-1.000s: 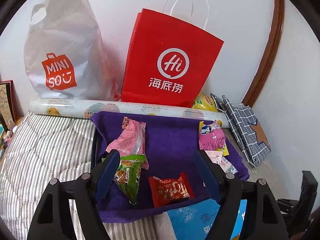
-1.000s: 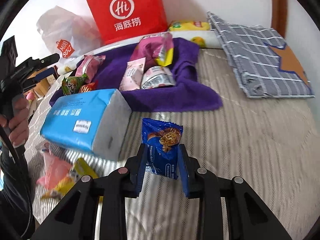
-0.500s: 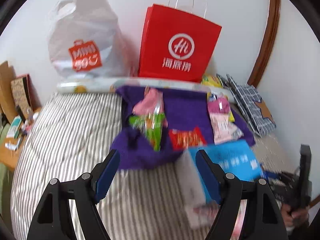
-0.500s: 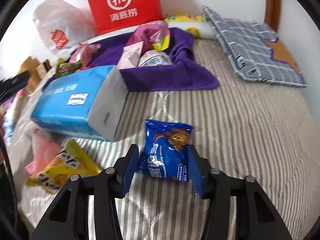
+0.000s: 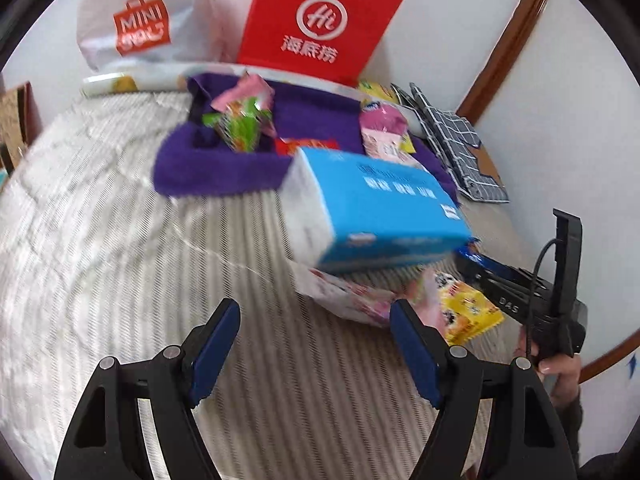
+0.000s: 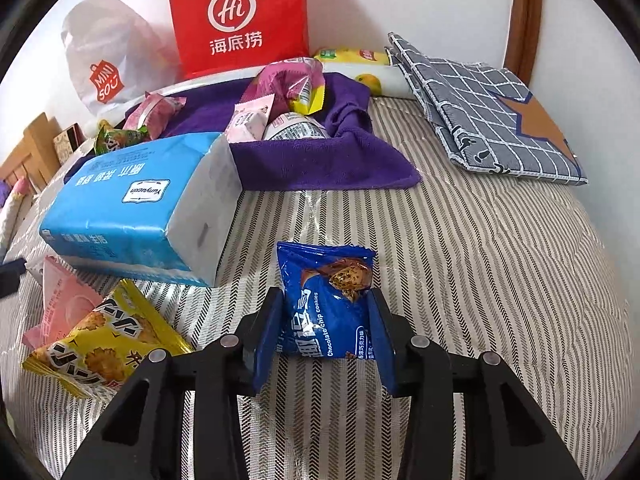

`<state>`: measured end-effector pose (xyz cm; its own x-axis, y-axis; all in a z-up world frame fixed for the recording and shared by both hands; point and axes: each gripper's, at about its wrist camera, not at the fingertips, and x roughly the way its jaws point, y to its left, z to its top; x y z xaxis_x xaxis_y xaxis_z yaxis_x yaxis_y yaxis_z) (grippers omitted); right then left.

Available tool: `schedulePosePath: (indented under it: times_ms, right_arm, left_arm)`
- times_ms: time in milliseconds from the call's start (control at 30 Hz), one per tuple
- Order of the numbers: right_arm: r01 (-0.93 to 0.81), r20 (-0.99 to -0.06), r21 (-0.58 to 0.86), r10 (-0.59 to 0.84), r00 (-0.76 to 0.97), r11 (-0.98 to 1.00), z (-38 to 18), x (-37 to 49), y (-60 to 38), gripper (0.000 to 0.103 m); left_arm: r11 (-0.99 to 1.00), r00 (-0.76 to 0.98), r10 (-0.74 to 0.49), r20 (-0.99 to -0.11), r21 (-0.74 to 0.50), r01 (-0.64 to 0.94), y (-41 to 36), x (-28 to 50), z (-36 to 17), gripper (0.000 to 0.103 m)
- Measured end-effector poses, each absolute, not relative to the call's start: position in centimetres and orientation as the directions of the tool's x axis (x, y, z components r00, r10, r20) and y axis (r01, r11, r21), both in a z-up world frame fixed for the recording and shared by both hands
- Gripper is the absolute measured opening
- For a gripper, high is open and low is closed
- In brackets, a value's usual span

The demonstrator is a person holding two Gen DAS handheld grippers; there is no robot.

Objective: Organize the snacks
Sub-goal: 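Grasp the white candy stick packet with the left tool and lift it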

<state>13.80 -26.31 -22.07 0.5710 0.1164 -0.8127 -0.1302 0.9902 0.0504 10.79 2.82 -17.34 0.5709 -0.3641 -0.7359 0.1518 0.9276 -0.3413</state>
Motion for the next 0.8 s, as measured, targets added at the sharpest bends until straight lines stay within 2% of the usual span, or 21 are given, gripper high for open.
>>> schedulePosePath:
  times_ms: [100,267,333,467,633,800]
  right_arm:
    - [-0.129,-0.812,0.051,0.116,0.571,0.990,-22.1,13.8,-26.3,0.043]
    - [-0.119,-0.813,0.053,0.112,0.572,0.991,-22.1,13.8,-26.3,0.043]
    - [-0.111,-0.812,0.065,0.118,0.572,0.992,-22.1,13.8,-26.5,0.043]
    - [-0.089,-0.811,0.079,0.116,0.574,0.993,-22.1,13.9,-27.0,0.043]
    - [-0.086,-0.810,0.083,0.118,0.574,0.993,-22.2,13.9,-27.1,0.043]
    - [-0.085,-0.809,0.086,0.119,0.575,0.993,-22.2,13.9,-27.1,0.043]
  left_arm:
    - [0.918,0.555,-0.384,-0.738,-0.369,0.145,1.8,11.1,-18.1,0.070]
    - [0.899,0.527,-0.419,-0.739,-0.421,0.124,0.6,12.3,-19.0,0.054]
    - [0.900,0.525,-0.416,-0.743,-0.420,0.118,0.2,12.8,-19.4,0.035]
    - [0.873,0.523,-0.456,-0.721,-0.477,0.103,1.5,12.9,-19.5,0.024]
    - [0.895,0.568,-0.393,-0.723,-0.442,0.056,4.8,11.8,-18.0,0.021]
    - [0.913,0.577,-0.301,-0.759,-0.403,-0.054,9.3,11.2,-17.7,0.022]
